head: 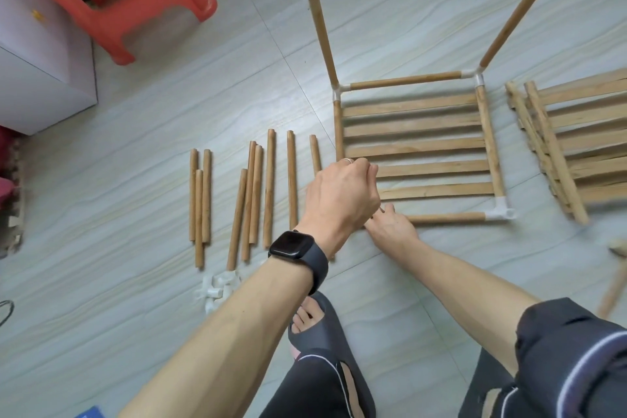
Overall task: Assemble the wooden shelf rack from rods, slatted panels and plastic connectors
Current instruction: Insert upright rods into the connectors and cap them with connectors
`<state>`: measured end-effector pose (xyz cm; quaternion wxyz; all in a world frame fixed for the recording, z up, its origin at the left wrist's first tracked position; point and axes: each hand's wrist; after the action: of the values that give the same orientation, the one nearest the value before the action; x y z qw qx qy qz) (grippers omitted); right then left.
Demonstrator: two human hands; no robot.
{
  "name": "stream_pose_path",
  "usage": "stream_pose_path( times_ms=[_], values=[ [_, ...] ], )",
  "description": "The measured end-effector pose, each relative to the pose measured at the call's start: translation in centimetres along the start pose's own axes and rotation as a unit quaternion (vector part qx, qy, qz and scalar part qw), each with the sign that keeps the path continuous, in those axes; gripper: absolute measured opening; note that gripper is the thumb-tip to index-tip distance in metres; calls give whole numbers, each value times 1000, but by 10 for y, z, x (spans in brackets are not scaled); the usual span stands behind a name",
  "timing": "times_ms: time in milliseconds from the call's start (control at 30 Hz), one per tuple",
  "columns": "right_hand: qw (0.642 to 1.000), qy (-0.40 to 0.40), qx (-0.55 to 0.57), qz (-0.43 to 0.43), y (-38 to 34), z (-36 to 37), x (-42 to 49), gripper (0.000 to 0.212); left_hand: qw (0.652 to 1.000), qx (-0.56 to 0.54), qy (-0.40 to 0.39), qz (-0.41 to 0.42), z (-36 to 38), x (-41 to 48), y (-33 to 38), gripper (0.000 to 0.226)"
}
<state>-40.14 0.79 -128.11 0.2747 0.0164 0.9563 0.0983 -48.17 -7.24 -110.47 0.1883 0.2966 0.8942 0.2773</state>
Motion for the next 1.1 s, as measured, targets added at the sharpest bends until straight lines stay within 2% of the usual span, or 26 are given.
stream_pose_path(
  times_ms=[300,533,700,767,800,833,900,933,967,1000,1033,1100],
  values=[
    [1000,2,22,15,3,3,1,42,1000,10,14,17,0,-1,-1,36],
    [998,-38,32,27,2,2,2,44,1000,9,10,19,3,-7,10,33],
    [994,-99,36,3,12,-10,10,48,1000,8,-13,-21,-1,-7,14,35],
    [993,-109,53,-8,21,-23,17,47,995,-67,-26,-66,-5,-4,9,38],
    [992,-104,66,-13,26,-29,21,45,983,-148,-37,-97,-8,0,3,39],
    [992,-93,79,-15,31,-36,25,41,956,-260,-48,-129,-12,6,-5,39],
    [992,-56,113,1,42,-45,33,34,860,-479,-46,-170,-24,21,-24,37],
    [990,-34,134,17,47,-47,37,34,828,-528,-15,-186,-30,28,-38,36],
    [987,-13,154,36,51,-49,42,34,816,-539,24,-208,-33,34,-57,35],
    [984,6,171,52,54,-51,47,36,823,-515,61,-233,-35,37,-78,32],
    [980,21,185,64,55,-53,52,37,845,-459,89,-261,-33,36,-103,28],
    [975,37,205,74,55,-58,64,44,886,-315,101,-325,-27,25,-157,24]
  ],
)
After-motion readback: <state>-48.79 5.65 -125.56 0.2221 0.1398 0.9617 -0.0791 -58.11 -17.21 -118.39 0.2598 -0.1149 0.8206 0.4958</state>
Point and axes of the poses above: each hand's wrist, its own x-axis towards the middle knuckle, its own z-axis out of the palm, y = z × x, and after that the axes turned 15 degrees about -x, right-handed
